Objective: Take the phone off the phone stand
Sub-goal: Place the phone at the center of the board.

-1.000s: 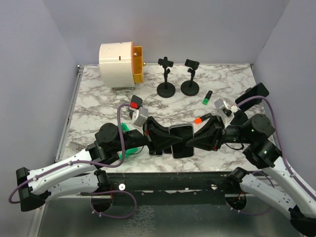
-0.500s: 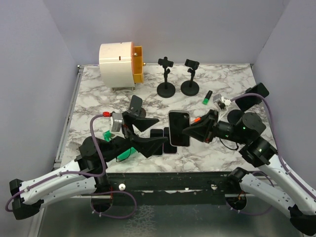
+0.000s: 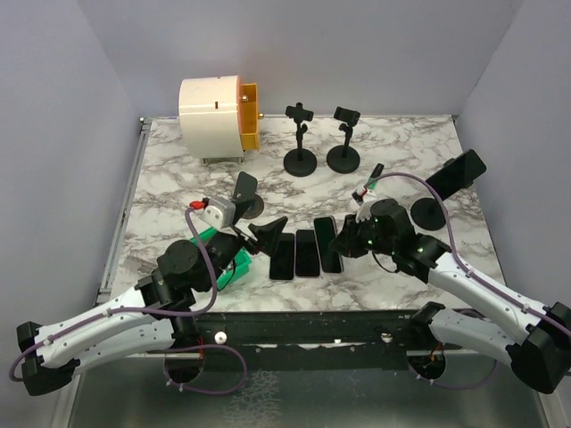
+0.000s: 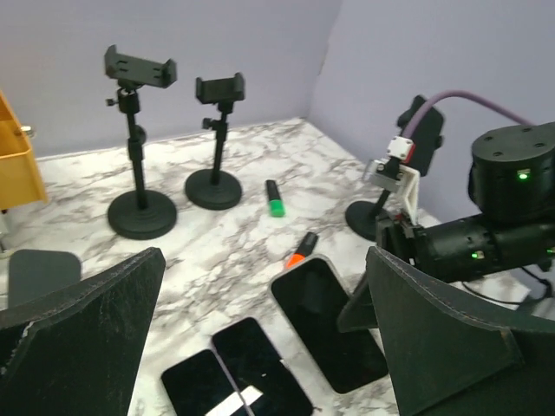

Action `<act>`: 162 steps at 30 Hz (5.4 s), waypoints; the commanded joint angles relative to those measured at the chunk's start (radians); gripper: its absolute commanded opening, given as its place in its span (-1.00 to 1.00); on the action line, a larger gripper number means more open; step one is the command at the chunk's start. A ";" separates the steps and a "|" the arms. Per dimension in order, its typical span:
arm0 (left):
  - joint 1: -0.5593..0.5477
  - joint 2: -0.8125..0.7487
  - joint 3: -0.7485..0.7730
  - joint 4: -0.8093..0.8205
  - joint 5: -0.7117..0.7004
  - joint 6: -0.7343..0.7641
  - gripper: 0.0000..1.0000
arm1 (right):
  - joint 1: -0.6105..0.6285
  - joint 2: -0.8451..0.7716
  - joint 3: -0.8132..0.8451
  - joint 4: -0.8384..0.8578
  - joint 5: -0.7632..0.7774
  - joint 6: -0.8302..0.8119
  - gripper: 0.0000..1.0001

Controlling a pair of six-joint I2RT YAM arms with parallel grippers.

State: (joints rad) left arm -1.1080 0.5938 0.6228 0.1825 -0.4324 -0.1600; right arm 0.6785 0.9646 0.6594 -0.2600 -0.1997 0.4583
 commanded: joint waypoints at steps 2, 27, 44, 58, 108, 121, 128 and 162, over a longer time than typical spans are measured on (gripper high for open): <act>-0.004 0.087 0.055 -0.053 -0.120 0.093 0.98 | -0.043 0.060 0.004 -0.019 0.039 0.056 -0.99; -0.003 0.164 0.053 -0.091 -0.107 0.136 0.98 | -0.302 0.328 -0.066 0.157 -0.343 0.108 -0.99; -0.004 0.156 0.052 -0.107 -0.085 0.129 0.98 | -0.309 0.423 -0.089 0.209 -0.343 0.146 -0.97; -0.003 0.162 0.052 -0.109 -0.074 0.121 0.98 | -0.310 0.408 -0.114 0.192 -0.299 0.149 -0.57; -0.003 0.170 0.052 -0.112 -0.050 0.110 0.98 | -0.282 0.452 -0.084 0.139 -0.212 0.025 -0.06; -0.003 0.169 0.054 -0.114 -0.048 0.109 0.98 | -0.216 0.488 -0.067 0.184 -0.207 0.076 -0.06; -0.003 0.169 0.053 -0.114 -0.048 0.109 0.98 | -0.175 0.523 -0.041 0.208 -0.196 0.099 -0.06; -0.003 0.108 0.031 -0.109 -0.329 0.105 0.98 | -0.115 0.259 0.106 0.469 -0.112 0.056 0.11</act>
State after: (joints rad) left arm -1.1080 0.7273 0.6682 0.0708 -0.6174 -0.0448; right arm 0.5571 1.1679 0.7944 0.0292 -0.2607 0.4820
